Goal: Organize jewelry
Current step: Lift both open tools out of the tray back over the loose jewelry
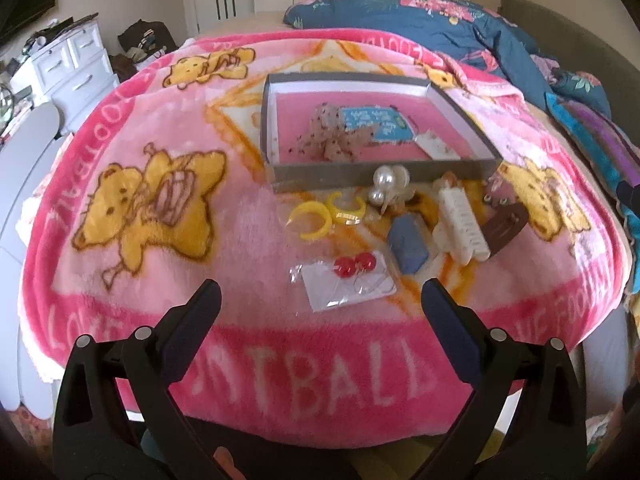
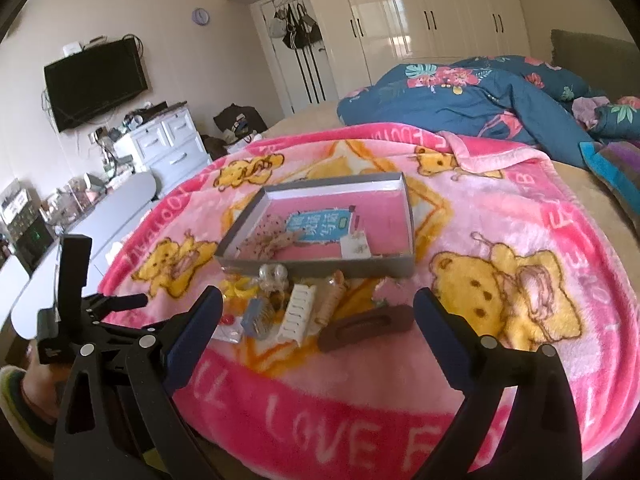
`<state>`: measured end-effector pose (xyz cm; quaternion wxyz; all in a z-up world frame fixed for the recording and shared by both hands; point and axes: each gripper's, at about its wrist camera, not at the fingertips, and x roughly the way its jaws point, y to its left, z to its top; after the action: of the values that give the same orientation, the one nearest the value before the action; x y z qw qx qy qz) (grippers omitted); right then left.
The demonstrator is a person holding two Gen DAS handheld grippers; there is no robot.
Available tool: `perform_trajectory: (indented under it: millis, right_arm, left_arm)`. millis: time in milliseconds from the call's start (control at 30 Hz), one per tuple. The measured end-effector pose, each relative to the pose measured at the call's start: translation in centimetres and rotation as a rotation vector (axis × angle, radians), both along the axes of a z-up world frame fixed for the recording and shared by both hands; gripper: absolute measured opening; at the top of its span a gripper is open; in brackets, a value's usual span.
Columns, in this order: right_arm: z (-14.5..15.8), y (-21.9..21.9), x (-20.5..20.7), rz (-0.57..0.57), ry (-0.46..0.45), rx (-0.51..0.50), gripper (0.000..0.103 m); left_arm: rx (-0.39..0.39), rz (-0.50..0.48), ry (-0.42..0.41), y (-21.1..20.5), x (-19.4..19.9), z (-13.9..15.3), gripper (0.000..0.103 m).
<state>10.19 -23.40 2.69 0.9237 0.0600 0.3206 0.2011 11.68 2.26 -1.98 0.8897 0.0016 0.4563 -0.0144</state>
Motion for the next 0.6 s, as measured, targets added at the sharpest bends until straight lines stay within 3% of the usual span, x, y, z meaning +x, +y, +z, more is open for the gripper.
perform_trajectory:
  millis: [600]
  right_arm:
    - [-4.8, 3.6, 0.6, 0.09, 0.079, -0.066, 0.095]
  left_arm:
    - [0.004, 0.034, 0.091, 0.7, 0.0, -3.6, 0.094]
